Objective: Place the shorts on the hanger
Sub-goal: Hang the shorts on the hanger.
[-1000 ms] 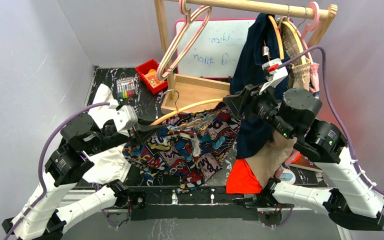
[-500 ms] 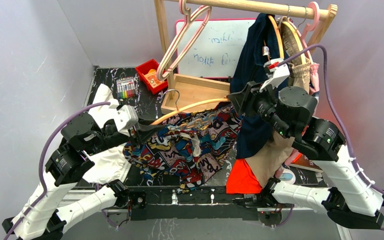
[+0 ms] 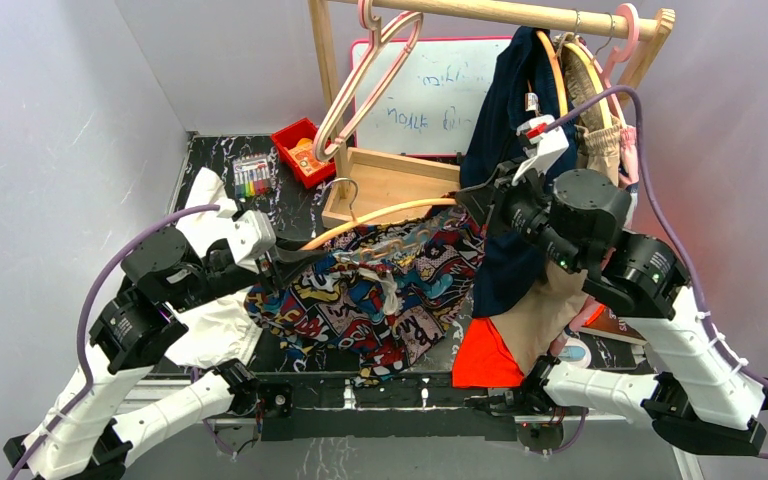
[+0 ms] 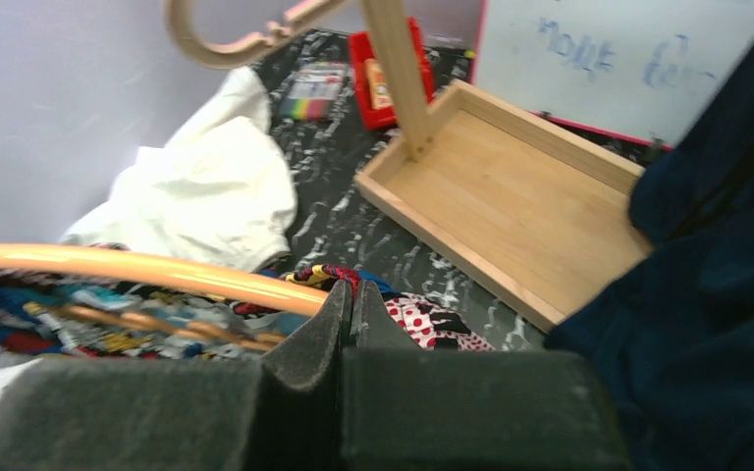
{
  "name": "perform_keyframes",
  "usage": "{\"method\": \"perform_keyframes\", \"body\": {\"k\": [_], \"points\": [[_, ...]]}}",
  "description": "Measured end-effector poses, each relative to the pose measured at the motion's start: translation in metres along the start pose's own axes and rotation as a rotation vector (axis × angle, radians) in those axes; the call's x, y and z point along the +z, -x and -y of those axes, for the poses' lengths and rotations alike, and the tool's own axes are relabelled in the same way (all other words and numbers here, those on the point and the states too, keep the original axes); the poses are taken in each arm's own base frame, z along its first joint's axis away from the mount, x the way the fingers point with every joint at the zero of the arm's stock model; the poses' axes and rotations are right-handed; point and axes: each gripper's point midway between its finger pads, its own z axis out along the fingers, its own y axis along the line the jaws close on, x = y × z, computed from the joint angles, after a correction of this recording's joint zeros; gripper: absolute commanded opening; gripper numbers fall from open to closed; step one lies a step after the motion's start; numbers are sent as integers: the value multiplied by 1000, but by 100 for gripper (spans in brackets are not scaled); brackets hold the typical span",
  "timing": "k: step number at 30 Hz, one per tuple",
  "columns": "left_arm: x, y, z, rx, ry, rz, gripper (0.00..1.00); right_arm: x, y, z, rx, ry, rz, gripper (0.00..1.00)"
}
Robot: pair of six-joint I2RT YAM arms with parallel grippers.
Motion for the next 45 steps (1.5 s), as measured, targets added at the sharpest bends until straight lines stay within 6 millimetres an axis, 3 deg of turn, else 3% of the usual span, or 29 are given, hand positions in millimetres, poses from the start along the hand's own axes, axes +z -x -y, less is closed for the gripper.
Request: {"method": "perform_keyframes", "body": {"k": [3,7,15,16,17,18,20,22,28,35,40,45], "points": [[1,3,0,4,-2,13,0,-8,11,-19,20,102,17,0],[5,11,-2,15,-5,45,0,-26,44,-54,72,279,87,0],[11,16,-3,19,-9,63,0,-30,49,-67,97,353,100,0],[11,16,-3,19,-9,63,0,-29,46,-67,96,351,91,13],[11,16,-3,19,-9,62,0,-28,43,-67,94,353,81,34],[11,15,-3,18,-9,60,0,-28,40,-68,92,361,71,48],[11,15,-3,18,-9,59,0,-27,35,-73,80,387,46,62],[11,15,-3,18,-10,58,0,-27,29,-78,60,417,22,68],[9,14,1,13,-26,49,0,-30,22,-82,-29,464,-1,71],[1,17,21,0,-129,46,0,-61,49,-84,-158,530,115,70],[-3,25,40,-20,-236,46,0,-84,64,-102,-228,660,174,69],[1,22,49,-47,-307,28,0,-77,48,-122,-266,787,115,68]]}}
